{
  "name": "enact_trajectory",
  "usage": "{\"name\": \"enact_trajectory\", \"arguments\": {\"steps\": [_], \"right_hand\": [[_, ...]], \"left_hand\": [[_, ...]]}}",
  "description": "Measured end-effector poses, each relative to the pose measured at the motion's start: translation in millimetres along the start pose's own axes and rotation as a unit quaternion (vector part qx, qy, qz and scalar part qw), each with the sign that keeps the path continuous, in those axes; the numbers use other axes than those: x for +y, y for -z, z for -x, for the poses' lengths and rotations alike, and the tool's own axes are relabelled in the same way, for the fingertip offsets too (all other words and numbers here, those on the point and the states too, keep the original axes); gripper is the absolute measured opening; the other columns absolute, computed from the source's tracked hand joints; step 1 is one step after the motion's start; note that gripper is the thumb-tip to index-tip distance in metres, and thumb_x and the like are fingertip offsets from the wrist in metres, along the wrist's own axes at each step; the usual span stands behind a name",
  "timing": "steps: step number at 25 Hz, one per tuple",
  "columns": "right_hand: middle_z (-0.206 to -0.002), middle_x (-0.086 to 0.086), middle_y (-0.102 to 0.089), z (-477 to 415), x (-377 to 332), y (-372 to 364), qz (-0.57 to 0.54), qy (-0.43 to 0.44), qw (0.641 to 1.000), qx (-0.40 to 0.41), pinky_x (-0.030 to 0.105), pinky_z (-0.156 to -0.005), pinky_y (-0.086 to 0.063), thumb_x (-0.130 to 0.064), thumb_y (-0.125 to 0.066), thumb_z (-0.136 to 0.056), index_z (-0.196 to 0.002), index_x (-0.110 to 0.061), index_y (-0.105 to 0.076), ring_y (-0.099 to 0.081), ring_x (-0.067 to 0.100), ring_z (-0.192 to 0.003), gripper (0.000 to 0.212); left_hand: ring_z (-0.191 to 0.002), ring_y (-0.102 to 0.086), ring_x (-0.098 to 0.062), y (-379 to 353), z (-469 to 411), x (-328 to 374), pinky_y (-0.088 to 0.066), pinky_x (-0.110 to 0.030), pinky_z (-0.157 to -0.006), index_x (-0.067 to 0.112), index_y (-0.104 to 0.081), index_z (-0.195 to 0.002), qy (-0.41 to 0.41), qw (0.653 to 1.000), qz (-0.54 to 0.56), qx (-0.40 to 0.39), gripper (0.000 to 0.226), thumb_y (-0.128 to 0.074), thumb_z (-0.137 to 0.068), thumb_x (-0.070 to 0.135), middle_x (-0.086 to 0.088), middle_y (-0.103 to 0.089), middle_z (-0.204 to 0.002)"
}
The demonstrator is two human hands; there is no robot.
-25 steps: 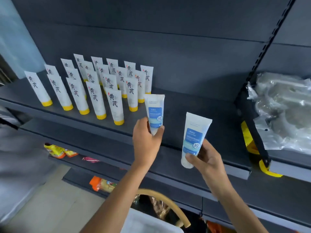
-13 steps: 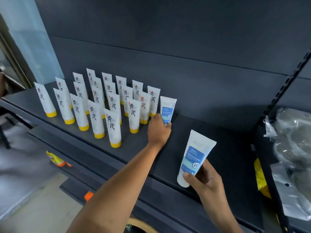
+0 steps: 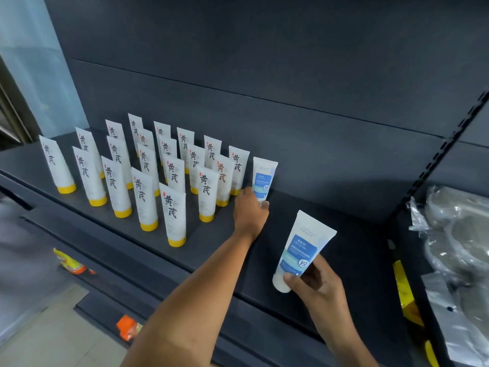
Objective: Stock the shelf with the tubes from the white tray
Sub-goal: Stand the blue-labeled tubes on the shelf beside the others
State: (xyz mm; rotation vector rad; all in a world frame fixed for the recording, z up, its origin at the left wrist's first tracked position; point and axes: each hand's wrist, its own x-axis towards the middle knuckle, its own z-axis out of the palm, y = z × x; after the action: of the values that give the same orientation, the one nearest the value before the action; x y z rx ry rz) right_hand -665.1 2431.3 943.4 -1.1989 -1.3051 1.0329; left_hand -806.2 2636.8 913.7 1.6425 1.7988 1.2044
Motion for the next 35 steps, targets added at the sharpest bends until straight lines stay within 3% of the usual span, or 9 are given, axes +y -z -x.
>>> {"name": "enact_trajectory", "arguments": {"steps": [3, 7, 11, 14, 21, 25, 29, 32, 35], "right_hand": [[-0.103, 0.004, -0.073, -7, -2, -6, 0.025, 0.007, 1.0, 0.01, 0.027, -0.085, -0.056, 0.004, -0.075, -0.084, -0.104, -0.02, -0.073, -0.071, 0.015, -0.097, 0.031], [-0.1, -0.002, -0.073, -33, -5, -21, 0.09, 0.028, 0.995, 0.029, 0.028, -0.084, -0.056, -0.001, -0.078, -0.083, -0.102, -0.025, -0.072, -0.071, 0.013, -0.094, 0.031], [-0.1, -0.006, -0.073, -84, 4, -43, 0.142, 0.044, 0.988, 0.042, 0.03, -0.081, -0.057, -0.005, -0.079, -0.08, -0.104, -0.026, -0.071, -0.069, 0.01, -0.092, 0.033], [-0.102, -0.01, -0.072, -114, 13, -61, 0.168, 0.051, 0.984, 0.042, 0.024, -0.08, -0.056, -0.008, -0.08, -0.08, -0.109, -0.023, -0.07, -0.068, 0.004, -0.093, 0.035], [-0.108, -0.012, -0.069, -147, 30, -80, 0.176, 0.06, 0.983, 0.006, 0.013, -0.077, -0.053, -0.015, -0.08, -0.084, -0.12, -0.023, -0.065, -0.066, 0.0, -0.099, 0.04], [-0.109, -0.01, -0.07, -159, 35, -83, 0.198, 0.052, 0.979, -0.014, 0.018, -0.079, -0.055, -0.02, -0.08, -0.084, -0.122, -0.021, -0.063, -0.067, 0.005, -0.101, 0.042], [-0.098, -0.01, -0.061, -166, 49, -69, 0.37, 0.067, 0.926, -0.012, 0.026, -0.079, -0.051, -0.023, -0.078, -0.077, -0.109, -0.021, -0.06, -0.059, 0.014, -0.094, 0.037], [-0.098, -0.003, -0.064, -178, 52, -51, 0.357, -0.033, 0.933, 0.039, 0.038, -0.082, -0.053, -0.017, -0.079, -0.072, -0.11, -0.019, -0.058, -0.061, 0.019, -0.096, 0.043], [-0.098, -0.003, -0.067, -200, 49, -50, 0.36, -0.051, 0.93, 0.043, 0.037, -0.082, -0.053, -0.035, -0.083, -0.074, -0.125, -0.019, -0.056, -0.064, 0.021, -0.095, 0.06]], "left_hand": [[-0.104, -0.059, -0.027, 6, 11, -5, -0.054, -0.041, -0.09, 0.008, -0.055, -0.116, 0.007, 1.0, 0.029, -0.002, 0.039, -0.073, -0.085, 0.022, -0.012, -0.058, -0.116], [-0.093, -0.058, -0.022, 34, 40, -9, -0.046, -0.033, -0.08, 0.013, -0.059, -0.094, 0.021, 0.993, 0.118, -0.009, 0.01, -0.053, -0.09, 0.007, -0.008, -0.06, -0.1], [-0.117, -0.06, -0.009, 62, 60, -21, -0.047, -0.022, -0.099, 0.014, -0.064, -0.127, 0.057, 0.971, 0.227, -0.047, 0.041, -0.046, -0.094, -0.003, 0.003, -0.064, -0.126], [-0.124, -0.057, -0.006, 69, 63, -30, -0.043, -0.012, -0.098, 0.014, -0.058, -0.139, 0.056, 0.968, 0.235, -0.072, 0.049, -0.045, -0.095, -0.002, 0.006, -0.061, -0.135], [-0.111, -0.065, -0.001, 66, 60, -30, -0.053, -0.015, -0.09, 0.019, -0.063, -0.132, 0.039, 0.961, 0.258, -0.091, 0.042, -0.052, -0.094, 0.006, 0.006, -0.068, -0.123], [-0.102, -0.067, -0.01, 66, 58, -26, -0.057, -0.022, -0.086, 0.029, -0.065, -0.111, 0.035, 0.969, 0.235, -0.068, 0.032, -0.057, -0.09, 0.007, 0.002, -0.069, -0.113], [-0.102, -0.066, -0.012, 57, 47, -31, -0.06, -0.038, -0.088, 0.026, -0.061, -0.111, 0.033, 0.987, 0.143, -0.058, 0.033, -0.065, -0.08, 0.016, 0.005, -0.066, -0.108], [-0.107, -0.057, -0.023, 54, 43, -24, -0.054, -0.035, -0.09, 0.013, -0.058, -0.11, 0.02, 0.998, 0.034, -0.041, 0.038, -0.072, -0.075, 0.02, -0.003, -0.061, -0.109], [-0.114, -0.046, -0.028, 50, 43, -15, -0.042, -0.033, -0.091, 0.005, -0.054, -0.111, 0.021, 0.998, -0.038, -0.04, 0.04, -0.074, -0.08, 0.02, -0.012, -0.055, -0.116]]}}
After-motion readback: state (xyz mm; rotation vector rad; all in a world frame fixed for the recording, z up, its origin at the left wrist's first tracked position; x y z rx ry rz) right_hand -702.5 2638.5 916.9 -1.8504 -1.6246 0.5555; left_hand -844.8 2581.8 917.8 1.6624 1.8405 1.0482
